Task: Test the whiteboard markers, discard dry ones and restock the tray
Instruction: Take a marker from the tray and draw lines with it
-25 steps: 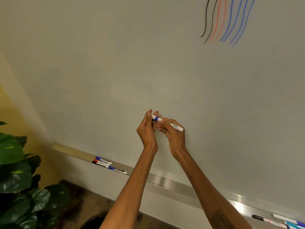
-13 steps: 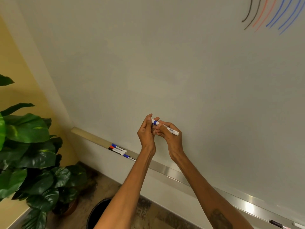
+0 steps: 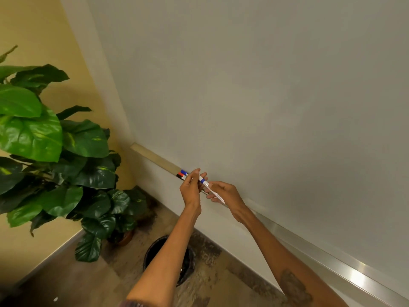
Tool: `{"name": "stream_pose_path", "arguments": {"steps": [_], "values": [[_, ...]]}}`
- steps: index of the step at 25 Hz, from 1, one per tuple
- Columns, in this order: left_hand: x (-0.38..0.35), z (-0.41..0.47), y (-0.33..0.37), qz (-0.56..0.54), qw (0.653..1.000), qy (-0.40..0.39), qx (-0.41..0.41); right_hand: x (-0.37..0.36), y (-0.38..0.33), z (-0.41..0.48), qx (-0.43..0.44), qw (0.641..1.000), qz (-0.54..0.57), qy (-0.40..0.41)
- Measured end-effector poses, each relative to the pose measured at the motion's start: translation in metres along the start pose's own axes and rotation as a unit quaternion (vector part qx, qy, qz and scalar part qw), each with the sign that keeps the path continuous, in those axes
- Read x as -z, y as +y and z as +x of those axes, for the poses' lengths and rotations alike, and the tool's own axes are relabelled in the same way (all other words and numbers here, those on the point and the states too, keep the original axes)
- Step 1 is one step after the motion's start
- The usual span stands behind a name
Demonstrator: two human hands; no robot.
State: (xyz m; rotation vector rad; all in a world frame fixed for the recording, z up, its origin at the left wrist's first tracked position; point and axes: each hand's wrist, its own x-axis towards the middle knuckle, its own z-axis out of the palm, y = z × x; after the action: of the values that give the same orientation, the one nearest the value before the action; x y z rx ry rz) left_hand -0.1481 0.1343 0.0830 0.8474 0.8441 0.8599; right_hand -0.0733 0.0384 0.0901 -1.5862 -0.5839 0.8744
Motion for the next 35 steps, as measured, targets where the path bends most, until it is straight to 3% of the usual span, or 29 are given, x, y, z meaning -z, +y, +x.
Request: {"name": "stream_pose_path", "arguments": {"steps": [5,14,20,23,27,35], "values": [[0.053,0.015,-0.021,0.067,0.997,0.016,0.039,-0.04,0.036,0.014,-0.027,0.997,-0.065,-0.042],[0.165,0.043,-0.06,0.161,0.974,0.053,0.147,-0.098,0.125,0.032,-0.193,0.976,-0.064,-0.082],[0.226,0.051,-0.08,0.189,0.956,0.113,0.193,-0.137,0.179,0.042,-0.24,0.948,-0.19,-0.086],[0.242,0.053,-0.079,0.188,0.952,0.128,0.205,-0.157,0.189,0.055,-0.222,0.935,-0.257,-0.105],[0.249,0.061,-0.075,0.195,0.949,0.136,0.207,-0.172,0.175,0.081,-0.131,0.907,-0.363,-0.166],[0.215,0.059,-0.078,0.217,0.95,0.099,0.199,-0.127,0.159,0.074,-0.104,0.923,-0.359,-0.092]]}}
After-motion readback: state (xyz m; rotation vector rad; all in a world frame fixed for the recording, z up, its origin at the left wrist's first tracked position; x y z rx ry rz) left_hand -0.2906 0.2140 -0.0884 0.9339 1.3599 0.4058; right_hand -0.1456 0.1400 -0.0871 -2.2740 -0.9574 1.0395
